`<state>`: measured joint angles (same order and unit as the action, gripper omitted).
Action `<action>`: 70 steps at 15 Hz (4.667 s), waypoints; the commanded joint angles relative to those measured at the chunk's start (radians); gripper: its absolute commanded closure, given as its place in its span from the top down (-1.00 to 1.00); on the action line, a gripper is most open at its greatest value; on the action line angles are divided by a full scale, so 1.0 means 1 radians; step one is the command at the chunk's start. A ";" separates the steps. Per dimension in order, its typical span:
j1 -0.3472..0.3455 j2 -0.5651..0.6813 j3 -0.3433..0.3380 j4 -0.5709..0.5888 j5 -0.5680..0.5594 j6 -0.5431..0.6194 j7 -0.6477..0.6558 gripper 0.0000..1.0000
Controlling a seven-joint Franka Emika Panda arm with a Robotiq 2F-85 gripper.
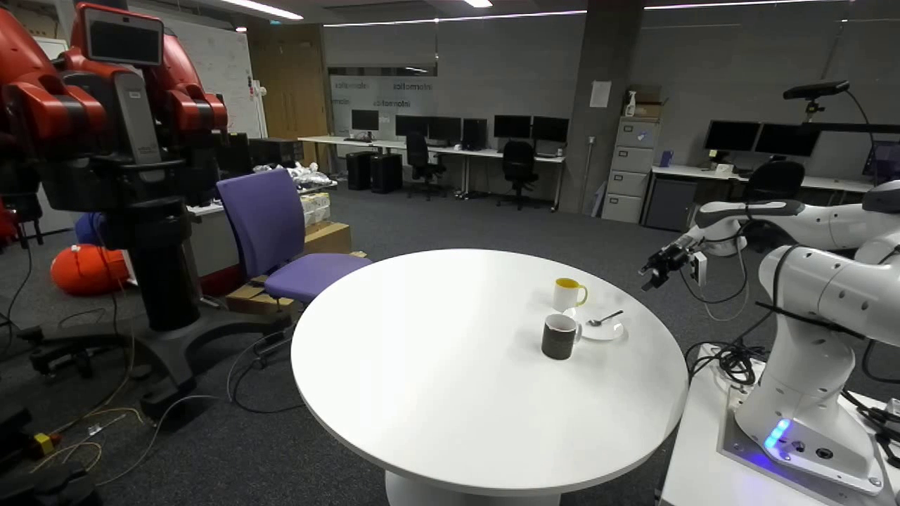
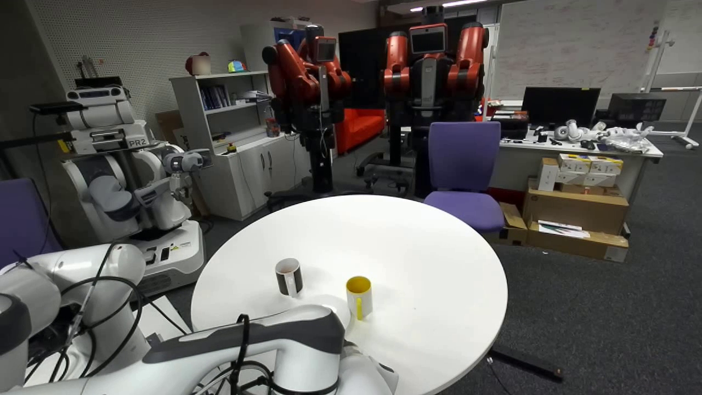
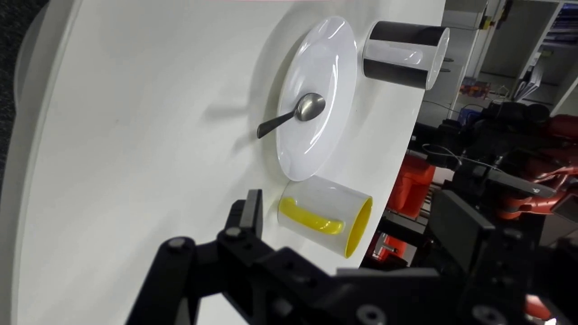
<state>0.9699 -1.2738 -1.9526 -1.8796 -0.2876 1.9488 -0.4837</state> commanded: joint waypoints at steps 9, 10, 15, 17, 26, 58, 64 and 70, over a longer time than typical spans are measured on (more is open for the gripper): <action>0.047 -0.088 -0.027 0.051 -0.061 0.020 0.027 1.00; 0.049 -0.092 -0.031 0.051 -0.065 0.023 0.026 1.00; 0.065 -0.104 -0.050 0.049 -0.073 0.022 0.029 1.00; 0.071 -0.116 -0.052 0.052 -0.074 0.020 0.028 1.00; 0.099 -0.149 -0.064 0.073 -0.071 0.009 0.028 1.00; 0.193 -0.195 -0.094 0.106 -0.076 0.009 0.043 1.00; 0.203 -0.191 -0.102 0.101 -0.082 0.012 0.046 1.00; 0.207 -0.193 -0.106 0.096 -0.083 0.017 0.048 1.00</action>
<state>1.1563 -1.4219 -2.0639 -1.8264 -0.3481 1.9682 -0.4688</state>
